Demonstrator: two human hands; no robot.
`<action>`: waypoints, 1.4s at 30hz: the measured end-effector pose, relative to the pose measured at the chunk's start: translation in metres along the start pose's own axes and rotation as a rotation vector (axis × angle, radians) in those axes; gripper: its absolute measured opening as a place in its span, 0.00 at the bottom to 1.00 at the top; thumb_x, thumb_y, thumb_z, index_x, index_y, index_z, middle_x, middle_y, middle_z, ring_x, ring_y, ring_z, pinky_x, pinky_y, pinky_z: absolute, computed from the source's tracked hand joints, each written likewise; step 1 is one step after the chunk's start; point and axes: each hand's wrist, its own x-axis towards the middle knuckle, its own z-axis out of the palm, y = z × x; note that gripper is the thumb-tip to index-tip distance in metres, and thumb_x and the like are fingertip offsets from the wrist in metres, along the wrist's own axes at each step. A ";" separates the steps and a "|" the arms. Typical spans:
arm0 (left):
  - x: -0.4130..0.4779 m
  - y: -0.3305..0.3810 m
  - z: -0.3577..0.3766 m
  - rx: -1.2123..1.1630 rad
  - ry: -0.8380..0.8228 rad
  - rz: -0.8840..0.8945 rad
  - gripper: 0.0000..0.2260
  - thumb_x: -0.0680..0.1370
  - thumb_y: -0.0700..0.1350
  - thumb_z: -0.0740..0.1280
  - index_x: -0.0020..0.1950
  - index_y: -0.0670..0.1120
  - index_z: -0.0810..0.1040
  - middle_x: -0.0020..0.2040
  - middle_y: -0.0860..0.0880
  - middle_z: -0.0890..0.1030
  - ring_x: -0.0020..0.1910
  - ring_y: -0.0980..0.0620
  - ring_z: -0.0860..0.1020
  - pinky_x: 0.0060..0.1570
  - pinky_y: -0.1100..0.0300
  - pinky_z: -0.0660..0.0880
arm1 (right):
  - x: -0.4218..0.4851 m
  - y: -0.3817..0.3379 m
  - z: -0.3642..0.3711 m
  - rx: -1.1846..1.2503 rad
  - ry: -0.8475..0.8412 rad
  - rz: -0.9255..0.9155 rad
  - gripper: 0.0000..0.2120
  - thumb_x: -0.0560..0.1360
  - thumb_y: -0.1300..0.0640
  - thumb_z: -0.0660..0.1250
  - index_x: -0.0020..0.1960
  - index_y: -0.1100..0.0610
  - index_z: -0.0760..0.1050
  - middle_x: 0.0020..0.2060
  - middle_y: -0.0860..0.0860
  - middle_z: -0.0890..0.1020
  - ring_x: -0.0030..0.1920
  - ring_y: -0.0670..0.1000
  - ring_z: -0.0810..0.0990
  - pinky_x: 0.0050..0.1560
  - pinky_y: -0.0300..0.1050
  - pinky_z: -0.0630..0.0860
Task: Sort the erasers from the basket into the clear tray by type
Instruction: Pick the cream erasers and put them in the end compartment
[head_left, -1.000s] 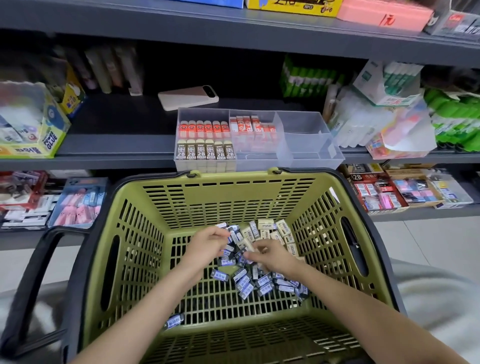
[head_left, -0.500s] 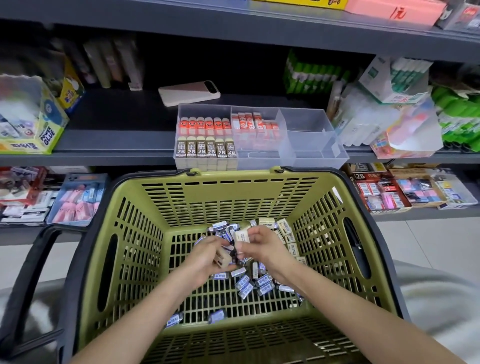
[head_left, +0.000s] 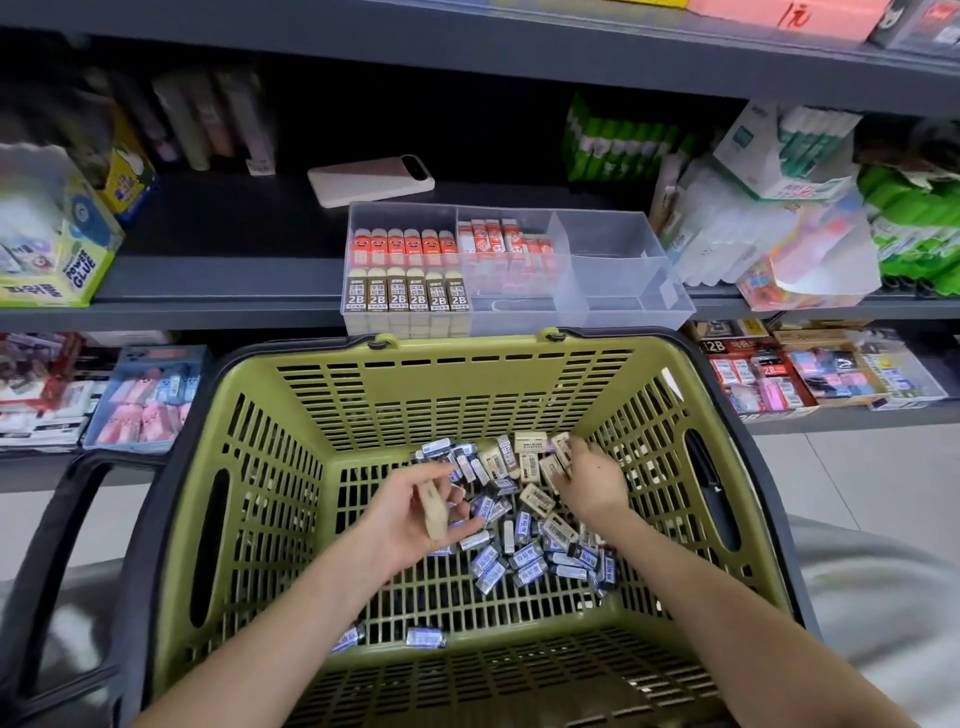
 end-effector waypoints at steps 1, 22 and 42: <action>-0.001 0.001 0.000 0.003 -0.006 0.002 0.13 0.68 0.41 0.70 0.27 0.41 0.70 0.32 0.43 0.74 0.33 0.47 0.74 0.41 0.47 0.81 | 0.003 0.001 0.004 -0.053 -0.003 -0.026 0.26 0.75 0.51 0.67 0.68 0.58 0.63 0.60 0.57 0.73 0.54 0.55 0.77 0.52 0.46 0.78; 0.003 0.009 -0.005 0.007 -0.019 0.096 0.06 0.67 0.41 0.70 0.39 0.40 0.85 0.37 0.44 0.81 0.32 0.49 0.78 0.34 0.56 0.80 | 0.008 0.012 0.004 0.329 -0.217 -0.121 0.36 0.67 0.57 0.73 0.68 0.47 0.58 0.53 0.48 0.75 0.24 0.42 0.72 0.21 0.33 0.66; 0.006 0.005 -0.006 -0.011 -0.039 0.108 0.12 0.70 0.50 0.71 0.47 0.44 0.85 0.45 0.43 0.85 0.42 0.43 0.84 0.38 0.52 0.80 | -0.057 -0.077 -0.057 1.117 -0.613 -0.233 0.17 0.71 0.63 0.66 0.57 0.49 0.76 0.55 0.56 0.79 0.43 0.51 0.80 0.33 0.41 0.75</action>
